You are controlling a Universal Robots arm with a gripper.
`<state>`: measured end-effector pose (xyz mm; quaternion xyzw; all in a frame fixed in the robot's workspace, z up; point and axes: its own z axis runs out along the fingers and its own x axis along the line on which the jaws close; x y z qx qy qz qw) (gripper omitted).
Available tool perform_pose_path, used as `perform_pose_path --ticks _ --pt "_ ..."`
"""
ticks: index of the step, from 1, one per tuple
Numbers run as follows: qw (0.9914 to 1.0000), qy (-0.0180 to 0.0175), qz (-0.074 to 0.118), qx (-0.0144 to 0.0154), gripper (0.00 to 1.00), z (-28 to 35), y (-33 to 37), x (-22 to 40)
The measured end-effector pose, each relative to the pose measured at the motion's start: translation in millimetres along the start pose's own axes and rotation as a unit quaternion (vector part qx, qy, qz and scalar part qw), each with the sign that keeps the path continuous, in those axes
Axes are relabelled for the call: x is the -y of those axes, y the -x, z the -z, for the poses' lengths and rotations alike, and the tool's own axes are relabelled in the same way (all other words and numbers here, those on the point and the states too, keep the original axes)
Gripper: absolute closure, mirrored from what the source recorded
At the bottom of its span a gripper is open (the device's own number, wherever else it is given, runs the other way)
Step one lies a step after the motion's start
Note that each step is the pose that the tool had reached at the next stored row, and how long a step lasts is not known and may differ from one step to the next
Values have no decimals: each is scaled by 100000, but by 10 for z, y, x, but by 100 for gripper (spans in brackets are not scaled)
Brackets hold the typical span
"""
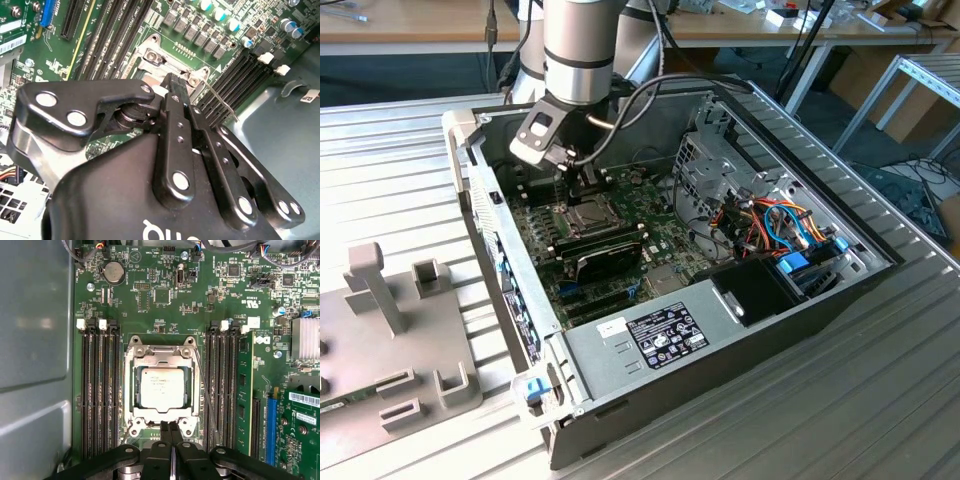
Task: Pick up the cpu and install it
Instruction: 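Close the cpu cover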
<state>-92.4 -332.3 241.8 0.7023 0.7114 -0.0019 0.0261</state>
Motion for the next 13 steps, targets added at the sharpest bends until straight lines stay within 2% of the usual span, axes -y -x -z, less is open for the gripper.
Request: perform_pose_path --ticks 2,4,8,11,13 --pt "100000 -10 -8 17 89 1 0 -12" --pt "100000 -7 3 13 89 -1 1 -50" --pt "100000 -5 0 9 89 -5 2 -156" --pt "100000 -5 -3 9 89 -8 3 -259" --pt "100000 -4 8 8 89 -9 4 -284"
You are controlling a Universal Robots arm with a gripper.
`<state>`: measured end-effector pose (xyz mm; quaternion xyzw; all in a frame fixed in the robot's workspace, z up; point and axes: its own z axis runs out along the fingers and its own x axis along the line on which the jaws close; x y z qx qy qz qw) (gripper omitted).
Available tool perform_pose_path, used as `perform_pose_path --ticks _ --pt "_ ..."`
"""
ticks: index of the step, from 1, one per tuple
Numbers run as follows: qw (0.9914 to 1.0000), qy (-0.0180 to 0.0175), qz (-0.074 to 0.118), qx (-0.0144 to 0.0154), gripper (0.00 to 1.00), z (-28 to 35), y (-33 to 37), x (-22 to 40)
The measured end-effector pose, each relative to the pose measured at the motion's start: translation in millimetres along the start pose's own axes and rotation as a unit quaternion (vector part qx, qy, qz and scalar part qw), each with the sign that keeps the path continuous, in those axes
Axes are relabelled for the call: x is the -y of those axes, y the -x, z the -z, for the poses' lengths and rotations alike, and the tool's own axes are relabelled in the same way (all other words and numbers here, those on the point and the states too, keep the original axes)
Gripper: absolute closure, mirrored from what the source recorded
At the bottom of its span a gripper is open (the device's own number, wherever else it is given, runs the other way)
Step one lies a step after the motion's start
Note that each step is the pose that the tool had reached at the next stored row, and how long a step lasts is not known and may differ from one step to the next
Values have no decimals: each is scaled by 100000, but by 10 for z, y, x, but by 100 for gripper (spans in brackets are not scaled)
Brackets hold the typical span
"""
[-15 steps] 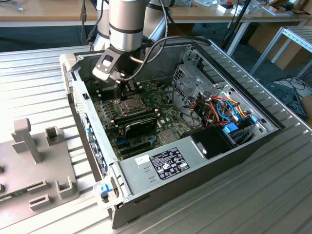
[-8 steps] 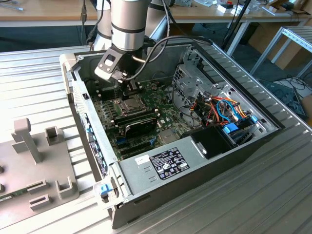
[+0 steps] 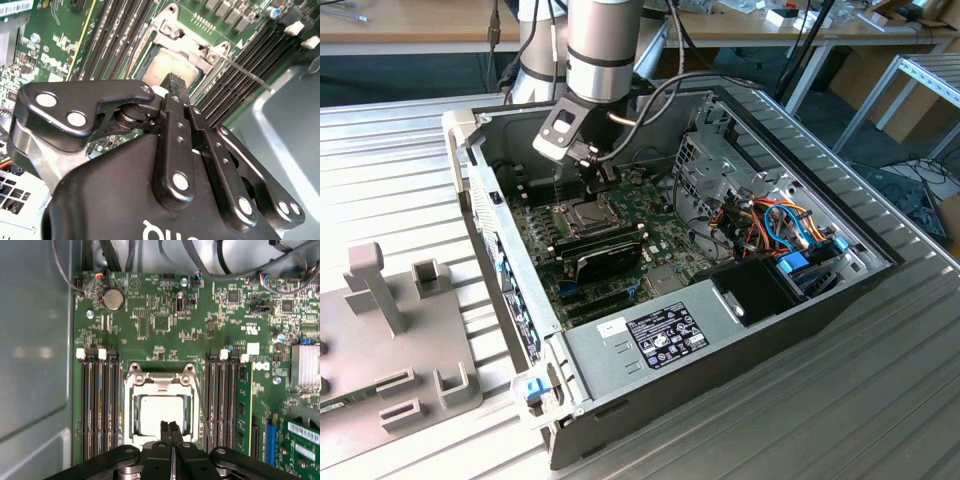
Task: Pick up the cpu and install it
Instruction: 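Close the cpu cover, then install the first cpu locking lever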
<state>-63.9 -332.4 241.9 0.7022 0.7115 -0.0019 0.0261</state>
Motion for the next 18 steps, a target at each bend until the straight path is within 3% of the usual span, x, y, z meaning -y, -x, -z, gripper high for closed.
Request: perform_pose_path --ticks 18 --pt "100000 -1 -22 -2 89 0 -1 1"
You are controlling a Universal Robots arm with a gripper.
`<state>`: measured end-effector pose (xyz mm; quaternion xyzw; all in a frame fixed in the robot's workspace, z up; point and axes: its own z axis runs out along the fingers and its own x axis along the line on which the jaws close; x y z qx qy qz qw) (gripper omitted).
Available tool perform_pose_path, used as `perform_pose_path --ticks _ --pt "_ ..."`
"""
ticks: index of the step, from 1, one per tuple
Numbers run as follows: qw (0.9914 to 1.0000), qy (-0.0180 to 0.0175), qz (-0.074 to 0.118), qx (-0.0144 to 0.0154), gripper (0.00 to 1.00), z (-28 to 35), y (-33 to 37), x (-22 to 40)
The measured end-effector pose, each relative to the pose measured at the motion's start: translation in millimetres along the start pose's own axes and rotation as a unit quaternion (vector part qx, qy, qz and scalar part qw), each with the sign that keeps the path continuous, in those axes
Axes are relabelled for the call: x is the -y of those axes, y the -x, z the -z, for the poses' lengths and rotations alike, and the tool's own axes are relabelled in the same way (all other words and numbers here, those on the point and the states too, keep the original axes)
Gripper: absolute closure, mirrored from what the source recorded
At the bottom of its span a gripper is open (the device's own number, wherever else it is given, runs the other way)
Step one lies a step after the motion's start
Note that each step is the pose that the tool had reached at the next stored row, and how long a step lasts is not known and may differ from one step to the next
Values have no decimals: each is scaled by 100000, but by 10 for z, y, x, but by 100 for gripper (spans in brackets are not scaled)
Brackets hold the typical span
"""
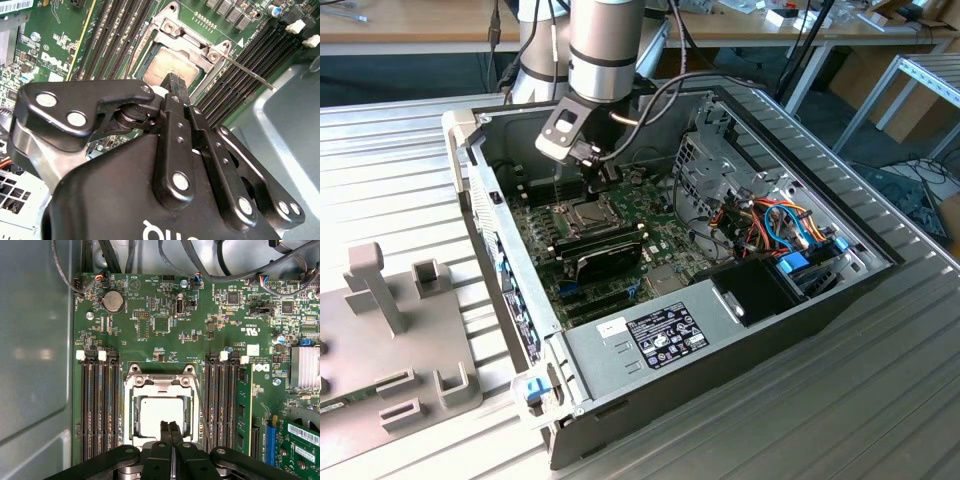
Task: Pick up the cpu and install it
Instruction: 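Install the first cpu locking lever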
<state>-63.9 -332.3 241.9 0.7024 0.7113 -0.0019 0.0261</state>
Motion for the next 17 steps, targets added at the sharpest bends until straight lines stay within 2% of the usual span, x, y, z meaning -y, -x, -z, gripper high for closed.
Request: perform_pose_path --ticks 3,4,5,7,17 --pt "100000 3 12 -2 89 0 0 15" --pt "100000 0 11 2 89 3 -1 70" --pt "100000 5 12 -2 89 8 -3 247" --pt "100000 -1 13 3 89 14 -3 394" --pt "100000 3 16 0 89 18 0 534"
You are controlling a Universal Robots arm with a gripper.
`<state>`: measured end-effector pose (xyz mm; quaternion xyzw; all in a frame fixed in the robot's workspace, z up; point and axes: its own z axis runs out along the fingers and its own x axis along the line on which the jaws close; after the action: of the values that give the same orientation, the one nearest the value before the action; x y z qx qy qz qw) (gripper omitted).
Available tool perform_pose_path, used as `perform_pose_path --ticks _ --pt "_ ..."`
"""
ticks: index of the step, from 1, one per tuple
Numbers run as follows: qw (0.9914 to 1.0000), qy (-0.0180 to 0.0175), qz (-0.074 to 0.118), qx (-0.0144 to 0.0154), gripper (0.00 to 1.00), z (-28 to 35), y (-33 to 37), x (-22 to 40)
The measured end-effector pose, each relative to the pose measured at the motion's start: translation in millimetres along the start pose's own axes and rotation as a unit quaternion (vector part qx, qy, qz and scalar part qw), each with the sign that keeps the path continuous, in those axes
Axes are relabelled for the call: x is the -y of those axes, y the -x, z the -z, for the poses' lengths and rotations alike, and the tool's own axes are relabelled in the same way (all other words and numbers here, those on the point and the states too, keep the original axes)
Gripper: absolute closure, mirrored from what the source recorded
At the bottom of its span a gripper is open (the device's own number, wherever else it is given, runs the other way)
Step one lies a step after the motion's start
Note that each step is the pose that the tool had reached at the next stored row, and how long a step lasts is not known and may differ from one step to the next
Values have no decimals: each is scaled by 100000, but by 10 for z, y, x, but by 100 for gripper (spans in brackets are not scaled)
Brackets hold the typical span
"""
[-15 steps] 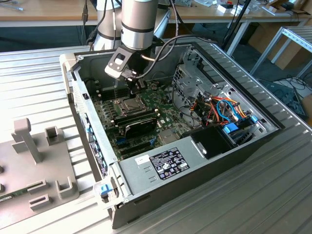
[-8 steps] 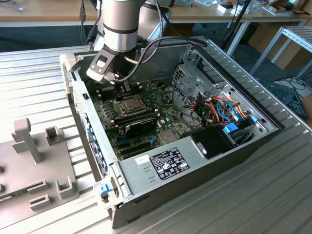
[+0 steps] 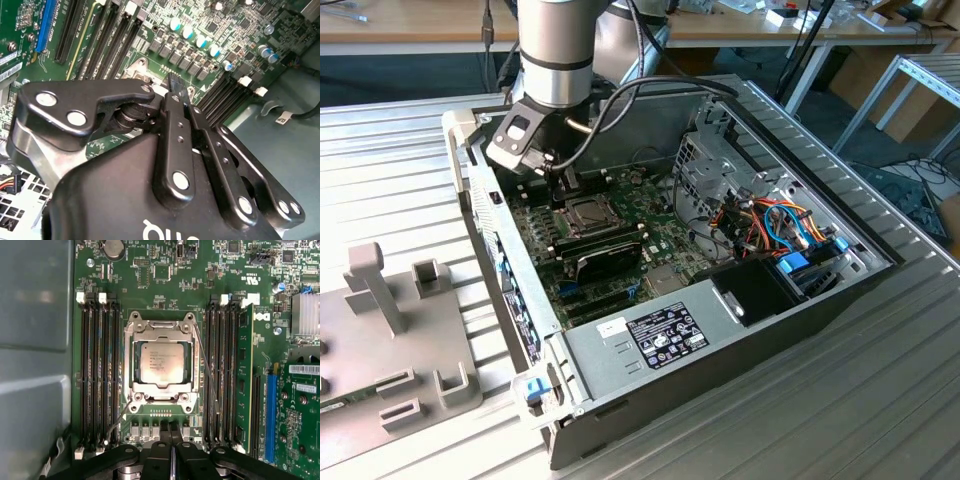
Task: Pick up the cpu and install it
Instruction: 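Install the first cpu locking lever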
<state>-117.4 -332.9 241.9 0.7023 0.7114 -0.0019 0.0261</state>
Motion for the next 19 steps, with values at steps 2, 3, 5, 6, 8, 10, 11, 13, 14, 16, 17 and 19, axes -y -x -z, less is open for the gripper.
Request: perform_pose_path --ticks 2,3,5,6,8,10,11,13,14,16,17,19 --pt "100000 -4 5 5 89 1 0 1" --pt "100000 -3 0 1 89 0 0 3" --pt "100000 -4 -2 1 89 1 0 18" --pt "100000 -2 -1 -12 89 1 0 22" --pt "99999 7 17 -380 89 1 0 28" --pt "99997 7 10 -773 89 1 0 31" --pt "99996 12 2 -854 89 1 -1 32" --pt "99996 16 10 -863 89 1 0 32" --pt "99996 13 11 -861 89 1 0 33" --pt "99996 11 8 -860 89 1 0 34" --pt "99996 12 8 -860 89 1 0 34" --pt "99996 11 9 -859 89 1 0 34"
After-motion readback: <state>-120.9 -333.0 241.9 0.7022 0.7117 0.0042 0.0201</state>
